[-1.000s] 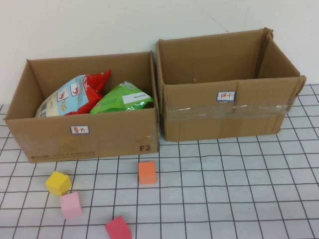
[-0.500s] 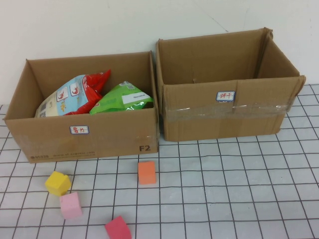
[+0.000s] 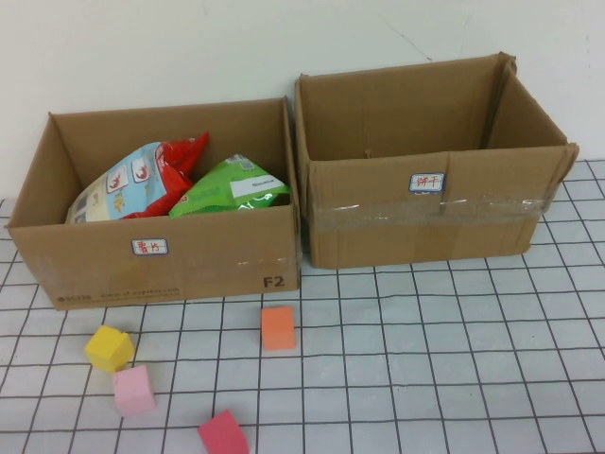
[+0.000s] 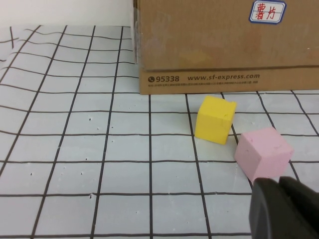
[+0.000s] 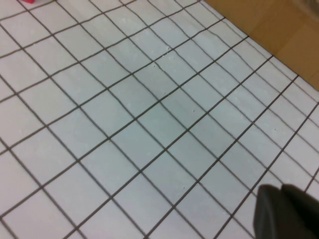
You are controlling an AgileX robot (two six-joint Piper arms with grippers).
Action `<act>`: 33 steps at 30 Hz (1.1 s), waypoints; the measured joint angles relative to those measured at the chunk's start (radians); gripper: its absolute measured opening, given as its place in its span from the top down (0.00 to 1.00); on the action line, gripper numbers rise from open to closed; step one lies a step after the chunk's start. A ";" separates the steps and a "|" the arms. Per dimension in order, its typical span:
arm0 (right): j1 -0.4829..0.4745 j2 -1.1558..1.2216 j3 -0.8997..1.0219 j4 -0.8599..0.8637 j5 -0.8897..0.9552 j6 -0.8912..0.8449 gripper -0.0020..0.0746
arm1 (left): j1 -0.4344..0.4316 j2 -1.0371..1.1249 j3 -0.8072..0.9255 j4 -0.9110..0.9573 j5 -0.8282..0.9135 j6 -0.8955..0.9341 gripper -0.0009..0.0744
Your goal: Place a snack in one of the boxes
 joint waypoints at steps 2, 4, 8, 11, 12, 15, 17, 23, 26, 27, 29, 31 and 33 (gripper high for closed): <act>-0.022 -0.023 0.000 -0.003 -0.003 0.000 0.97 | 0.000 0.000 0.000 0.000 0.000 0.000 0.99; -0.065 -0.049 0.000 -0.010 -0.019 0.000 0.97 | 0.000 0.000 0.000 0.000 0.000 0.000 0.99; -0.191 -0.097 0.026 -0.016 -0.078 0.014 0.97 | 0.000 0.000 0.000 0.000 0.000 0.000 0.99; -0.273 -0.133 0.099 -0.041 -0.185 0.032 0.97 | 0.000 0.000 0.000 0.000 0.000 -0.002 0.99; -0.301 -0.147 0.136 -0.041 -0.233 0.047 0.97 | 0.000 0.000 0.000 0.000 0.000 -0.002 0.99; -0.369 -0.192 0.246 -0.046 -0.357 0.101 0.97 | 0.000 0.000 0.000 0.000 0.000 -0.002 0.99; -0.406 -0.229 0.299 -0.046 -0.400 0.130 0.97 | 0.000 0.000 0.000 0.000 0.000 -0.002 0.99; -0.494 -0.306 0.356 -0.046 -0.351 0.223 0.97 | 0.000 0.000 0.000 0.000 0.000 -0.002 0.99; -0.512 -0.306 0.356 -0.046 -0.282 0.253 0.97 | 0.000 0.000 0.000 0.000 0.000 -0.002 0.99; -0.515 -0.306 0.356 -0.046 -0.277 0.256 0.97 | 0.000 0.000 0.000 0.000 0.001 -0.002 0.99; -0.517 -0.306 0.354 -0.046 -0.272 0.256 0.97 | 0.000 0.000 0.000 0.000 0.001 -0.002 0.99; -0.517 -0.306 0.354 -0.051 -0.269 0.256 0.97 | 0.000 0.000 0.000 0.000 0.001 -0.002 0.99; -0.517 -0.306 0.354 -0.053 -0.268 0.256 0.97 | 0.000 0.000 0.000 0.000 0.001 -0.002 0.99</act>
